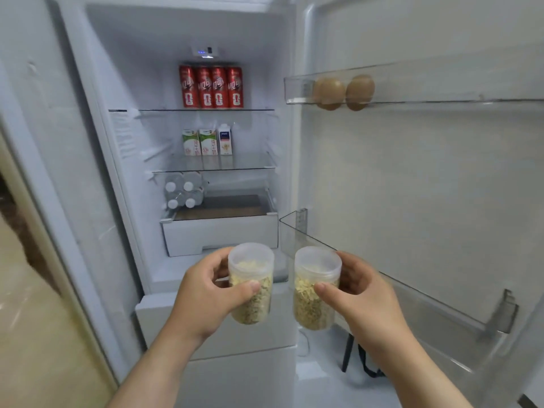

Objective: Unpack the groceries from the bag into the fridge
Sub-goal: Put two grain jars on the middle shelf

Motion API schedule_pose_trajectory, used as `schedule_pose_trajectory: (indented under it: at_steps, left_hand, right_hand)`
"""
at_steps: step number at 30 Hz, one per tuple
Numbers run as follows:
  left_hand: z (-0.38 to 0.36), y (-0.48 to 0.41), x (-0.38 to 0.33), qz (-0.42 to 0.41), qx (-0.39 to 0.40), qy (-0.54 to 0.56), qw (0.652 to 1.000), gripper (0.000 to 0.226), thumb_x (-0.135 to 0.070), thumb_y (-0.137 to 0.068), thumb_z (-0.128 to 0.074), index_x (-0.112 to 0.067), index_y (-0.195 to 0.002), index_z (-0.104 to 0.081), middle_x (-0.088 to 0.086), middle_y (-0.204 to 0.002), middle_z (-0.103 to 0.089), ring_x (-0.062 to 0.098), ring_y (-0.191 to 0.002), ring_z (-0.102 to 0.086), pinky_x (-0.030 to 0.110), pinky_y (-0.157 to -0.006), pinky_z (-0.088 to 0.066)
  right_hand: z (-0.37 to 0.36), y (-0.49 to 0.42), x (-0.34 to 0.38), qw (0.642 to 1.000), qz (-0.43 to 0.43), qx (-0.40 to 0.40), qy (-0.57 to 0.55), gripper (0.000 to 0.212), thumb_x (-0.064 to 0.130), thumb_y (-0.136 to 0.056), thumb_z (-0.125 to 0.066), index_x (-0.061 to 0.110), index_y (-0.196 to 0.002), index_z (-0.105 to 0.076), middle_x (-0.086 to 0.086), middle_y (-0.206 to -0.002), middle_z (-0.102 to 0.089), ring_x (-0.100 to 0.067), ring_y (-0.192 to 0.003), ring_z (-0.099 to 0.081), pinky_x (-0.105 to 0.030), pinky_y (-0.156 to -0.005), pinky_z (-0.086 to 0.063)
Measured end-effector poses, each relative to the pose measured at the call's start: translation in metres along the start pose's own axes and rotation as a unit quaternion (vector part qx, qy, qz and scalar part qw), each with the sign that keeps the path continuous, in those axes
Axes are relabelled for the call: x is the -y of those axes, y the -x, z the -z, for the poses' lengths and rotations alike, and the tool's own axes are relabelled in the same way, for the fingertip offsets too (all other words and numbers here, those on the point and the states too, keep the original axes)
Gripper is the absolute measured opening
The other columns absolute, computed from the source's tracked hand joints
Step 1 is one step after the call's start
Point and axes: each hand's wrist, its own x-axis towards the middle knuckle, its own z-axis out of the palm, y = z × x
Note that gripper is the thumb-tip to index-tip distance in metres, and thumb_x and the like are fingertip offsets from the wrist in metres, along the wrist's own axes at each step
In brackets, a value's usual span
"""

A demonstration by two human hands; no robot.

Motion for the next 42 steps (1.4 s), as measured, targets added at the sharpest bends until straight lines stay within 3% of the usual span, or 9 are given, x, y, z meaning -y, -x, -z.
schedule_pose_trajectory:
  at_steps: [4, 9, 17, 20, 24, 31, 42]
  left_hand:
    - [0.006, -0.007, -0.006, 0.000, -0.047, -0.019, 0.999, 0.057, -0.042, -0.047, -0.078, -0.030, -0.101, -0.070, -0.010, -0.100, -0.074, 0.010, -0.093, -0.069, 0.024, -0.073, -0.054]
    - [0.014, -0.009, -0.009, 0.001, -0.090, -0.029, 0.995, 0.061, -0.040, -0.046, -0.078, -0.024, -0.104, -0.070, -0.006, -0.098, -0.075, 0.011, -0.092, -0.070, 0.024, -0.075, -0.053]
    - [0.037, -0.021, -0.007, 0.004, -0.142, -0.049, 0.989, 0.050, -0.025, -0.052, -0.081, -0.027, -0.100, -0.071, -0.008, -0.098, -0.075, 0.010, -0.093, -0.069, 0.027, -0.078, -0.052]
    - [0.047, -0.032, -0.003, 0.002, -0.149, -0.052, 0.987, 0.052, -0.032, -0.049, -0.081, -0.028, -0.100, -0.071, -0.008, -0.099, -0.075, 0.011, -0.094, -0.069, 0.028, -0.079, -0.052]
    - [0.056, -0.053, 0.007, 0.001, -0.157, -0.045, 0.987, 0.046, -0.019, -0.055, -0.079, -0.027, -0.100, -0.070, -0.008, -0.098, -0.075, 0.009, -0.091, -0.069, 0.025, -0.077, -0.052]
    - [0.078, -0.108, 0.037, -0.003, -0.146, -0.044, 0.988, 0.045, -0.020, -0.056, -0.079, -0.026, -0.100, -0.072, -0.006, -0.100, -0.075, 0.011, -0.095, -0.069, 0.028, -0.081, -0.052]
    - [0.119, -0.211, 0.082, -0.018, -0.131, -0.024, 0.991, 0.061, -0.041, -0.044, -0.078, -0.027, -0.102, -0.071, -0.006, -0.098, -0.075, 0.011, -0.093, -0.069, 0.027, -0.077, -0.052]
  right_hand:
    - [-0.005, -0.027, 0.002, 0.999, 0.023, 0.040, -0.004, 0.042, 0.003, -0.078, -0.078, 0.033, -0.104, -0.066, 0.019, -0.098, -0.074, -0.001, -0.091, -0.070, -0.016, -0.072, -0.055]
    - [-0.019, -0.050, -0.002, 0.997, 0.035, 0.062, -0.011, 0.044, 0.005, -0.075, -0.080, 0.027, -0.111, -0.067, 0.013, -0.102, -0.075, -0.006, -0.095, -0.070, -0.031, -0.085, -0.055]
    - [-0.050, -0.081, -0.004, 0.992, 0.057, 0.105, -0.035, 0.041, 0.001, -0.075, -0.079, 0.028, -0.105, -0.069, 0.012, -0.099, -0.075, -0.007, -0.092, -0.071, -0.032, -0.082, -0.054]
    - [-0.061, -0.095, -0.003, 0.991, 0.063, 0.115, -0.033, 0.041, 0.002, -0.076, -0.078, 0.030, -0.104, -0.069, 0.013, -0.099, -0.075, -0.006, -0.093, -0.071, -0.032, -0.083, -0.054]
    - [-0.076, -0.118, -0.009, 0.991, 0.063, 0.114, -0.027, 0.041, 0.005, -0.077, -0.079, 0.031, -0.107, -0.069, 0.013, -0.101, -0.075, -0.008, -0.095, -0.070, -0.037, -0.087, -0.056]
    - [-0.110, -0.166, -0.024, 0.993, 0.066, 0.094, -0.010, 0.042, 0.013, -0.077, -0.080, 0.035, -0.111, -0.067, 0.019, -0.102, -0.073, -0.002, -0.096, -0.068, -0.029, -0.083, -0.055]
    - [-0.170, -0.251, -0.040, 0.994, 0.080, 0.077, -0.001, 0.038, 0.007, -0.079, -0.078, 0.036, -0.101, -0.068, 0.022, -0.095, -0.073, 0.004, -0.088, -0.068, -0.016, -0.070, -0.052]
